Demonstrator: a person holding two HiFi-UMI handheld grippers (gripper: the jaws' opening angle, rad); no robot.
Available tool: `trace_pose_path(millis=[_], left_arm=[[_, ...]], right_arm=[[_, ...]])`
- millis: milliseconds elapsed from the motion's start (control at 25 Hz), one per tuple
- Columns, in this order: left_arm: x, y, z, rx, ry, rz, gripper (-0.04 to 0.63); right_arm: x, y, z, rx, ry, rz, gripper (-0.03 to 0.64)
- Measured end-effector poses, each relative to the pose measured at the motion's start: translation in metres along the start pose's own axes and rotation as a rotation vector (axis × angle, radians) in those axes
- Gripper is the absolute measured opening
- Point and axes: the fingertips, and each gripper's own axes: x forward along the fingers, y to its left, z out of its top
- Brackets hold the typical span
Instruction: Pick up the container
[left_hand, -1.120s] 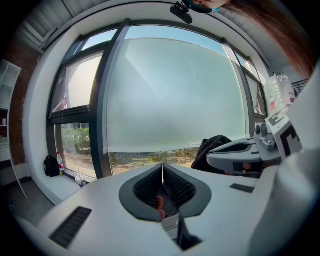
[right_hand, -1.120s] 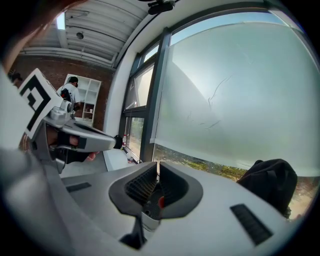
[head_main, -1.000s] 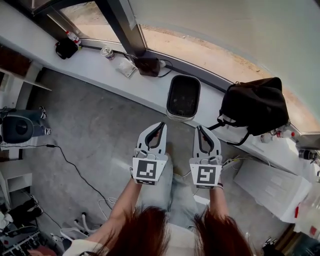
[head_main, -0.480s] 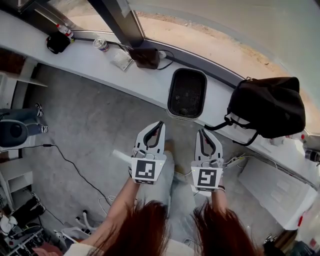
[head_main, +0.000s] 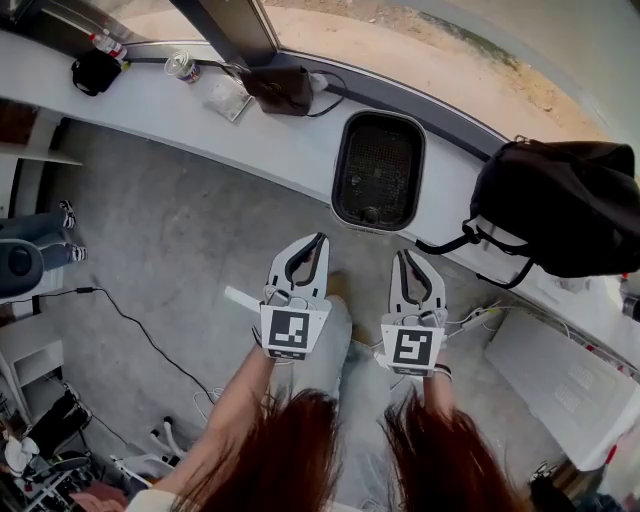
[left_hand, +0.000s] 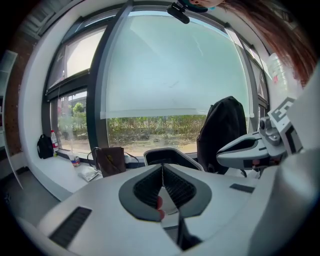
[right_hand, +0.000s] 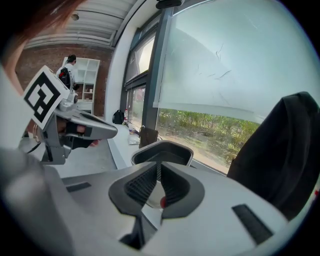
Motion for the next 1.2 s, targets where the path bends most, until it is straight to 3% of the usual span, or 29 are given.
trace_pose_path(millis=[480, 1200], left_arm=[[0.043, 0.003, -0.093, 0.003, 0.064, -0.025, 0.018], [0.092, 0.007, -0.198, 0.032, 0.123, -0.041, 0.018]], right_arm=[[0.052, 0.011, -0.092, 0.016, 0.073, 0.008, 0.026], [0.098, 0.03, -0.184, -0.004, 0.109, 0.036, 0.026]])
